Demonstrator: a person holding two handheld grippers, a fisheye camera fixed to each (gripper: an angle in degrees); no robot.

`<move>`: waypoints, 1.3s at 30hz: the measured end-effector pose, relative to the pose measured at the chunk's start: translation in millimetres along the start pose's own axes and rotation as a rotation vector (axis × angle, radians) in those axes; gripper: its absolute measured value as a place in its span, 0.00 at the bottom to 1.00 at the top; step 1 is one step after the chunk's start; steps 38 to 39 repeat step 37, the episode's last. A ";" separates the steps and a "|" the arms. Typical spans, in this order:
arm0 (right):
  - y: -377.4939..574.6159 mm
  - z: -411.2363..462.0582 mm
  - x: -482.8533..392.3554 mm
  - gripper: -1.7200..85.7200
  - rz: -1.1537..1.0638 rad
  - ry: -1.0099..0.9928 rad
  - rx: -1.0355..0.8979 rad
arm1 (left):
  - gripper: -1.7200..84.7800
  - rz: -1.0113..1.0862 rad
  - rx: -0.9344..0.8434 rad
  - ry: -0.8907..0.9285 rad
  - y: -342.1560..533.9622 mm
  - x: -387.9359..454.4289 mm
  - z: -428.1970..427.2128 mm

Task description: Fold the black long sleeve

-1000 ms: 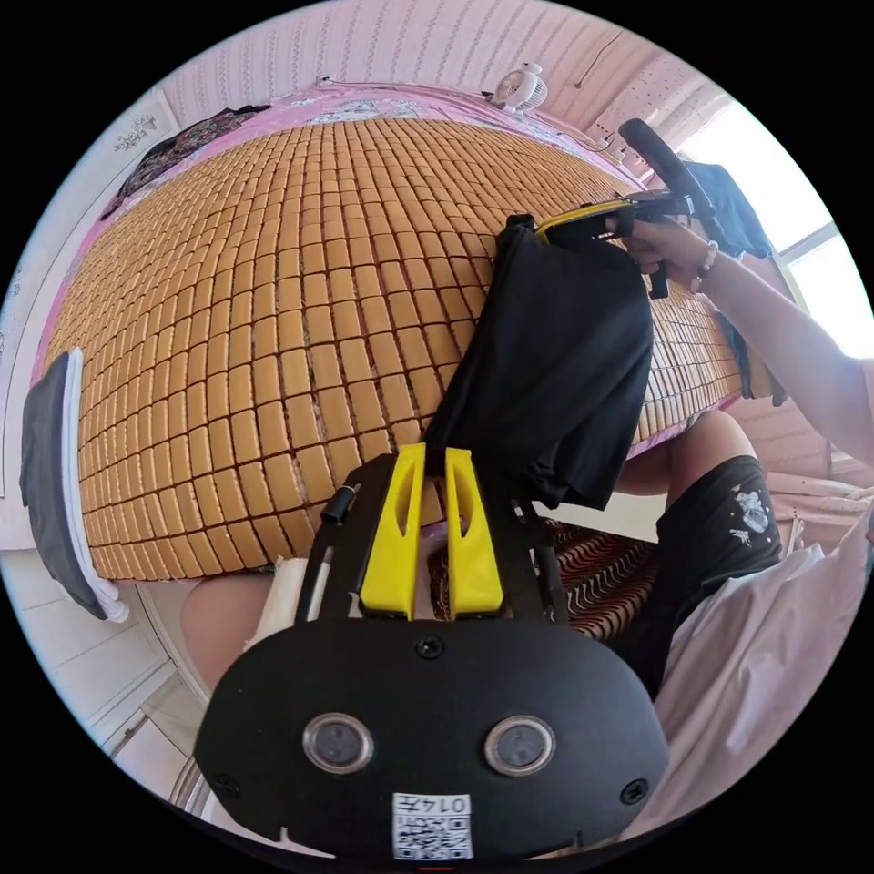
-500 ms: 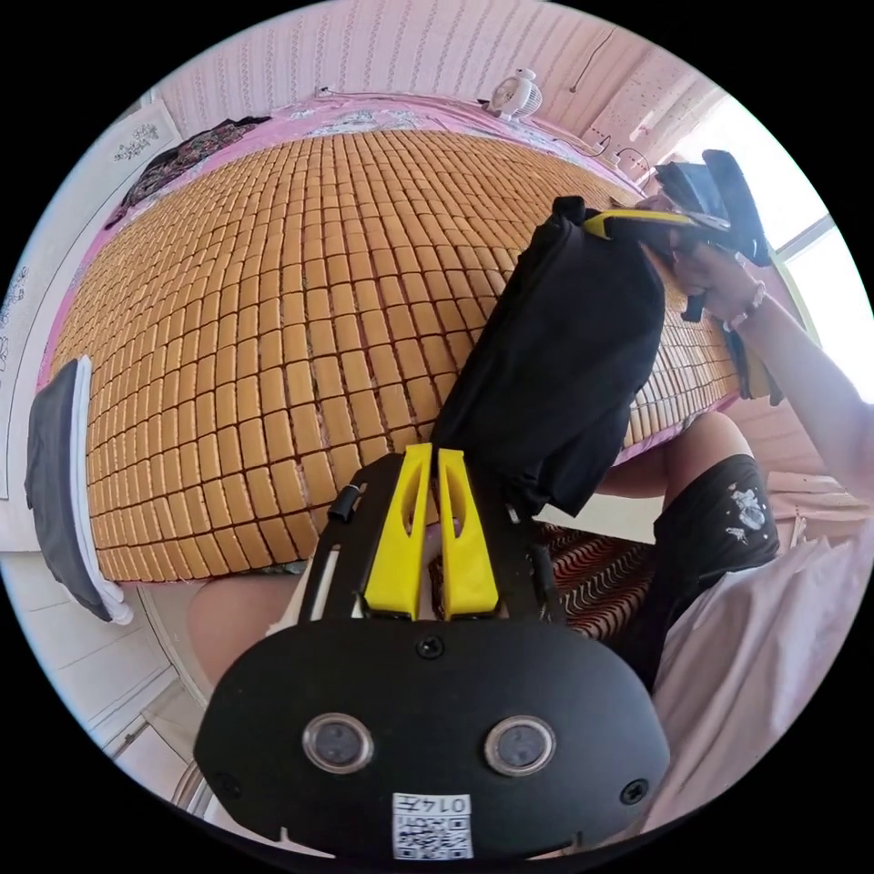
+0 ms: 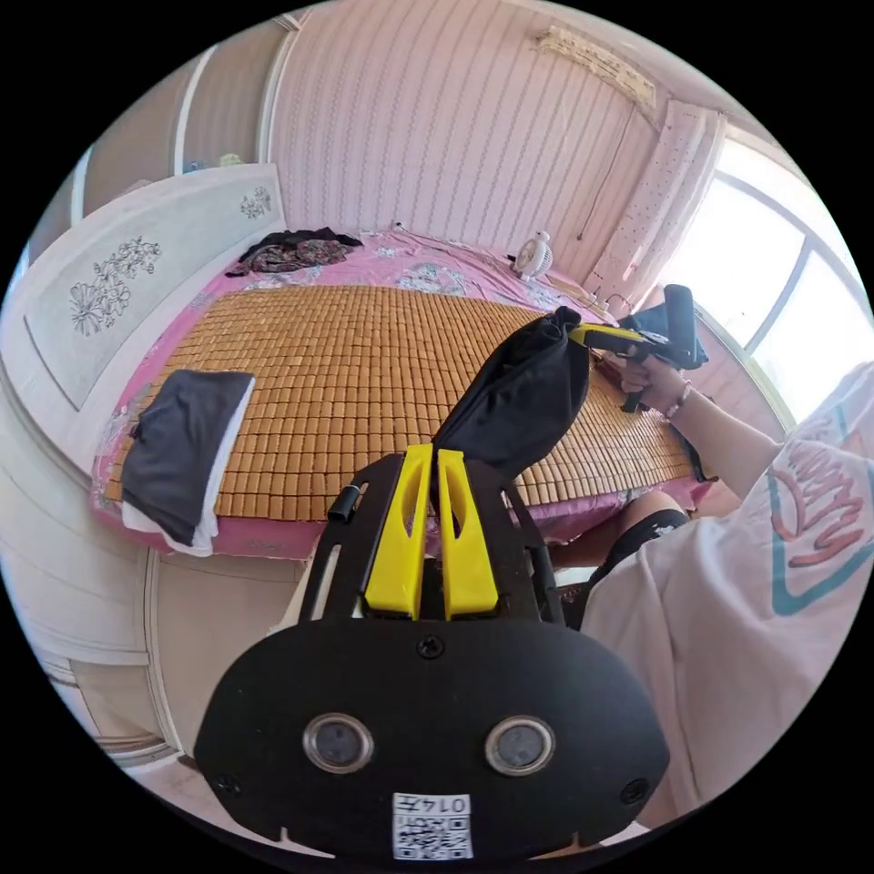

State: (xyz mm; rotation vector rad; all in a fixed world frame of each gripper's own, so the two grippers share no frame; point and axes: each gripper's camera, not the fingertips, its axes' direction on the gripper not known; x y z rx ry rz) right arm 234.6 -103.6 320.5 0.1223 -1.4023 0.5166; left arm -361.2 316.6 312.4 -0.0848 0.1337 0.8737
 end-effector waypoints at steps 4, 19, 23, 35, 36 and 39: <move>-60.4 51.9 -15.9 0.03 -0.111 -0.144 0.054 | 0.01 -0.092 0.116 -0.139 28.4 -37.3 -49.2; -238.4 411.5 -3.0 0.13 0.167 -0.308 -0.351 | 0.09 -0.780 0.213 -0.298 113.1 -300.6 -24.8; -126.9 347.7 -10.7 0.11 0.000 -0.200 -0.370 | 0.04 -0.651 0.180 -0.187 150.5 -227.1 6.0; 225.9 -90.0 -82.0 0.12 0.804 0.995 0.077 | 0.01 0.132 0.119 0.314 40.7 77.3 113.4; 250.7 -112.5 -95.8 0.12 0.841 1.063 0.104 | 0.01 0.190 0.121 0.348 30.2 97.4 119.1; 273.6 -132.4 -110.2 0.11 0.885 1.141 0.123 | 0.02 0.310 0.110 0.408 9.4 140.9 130.4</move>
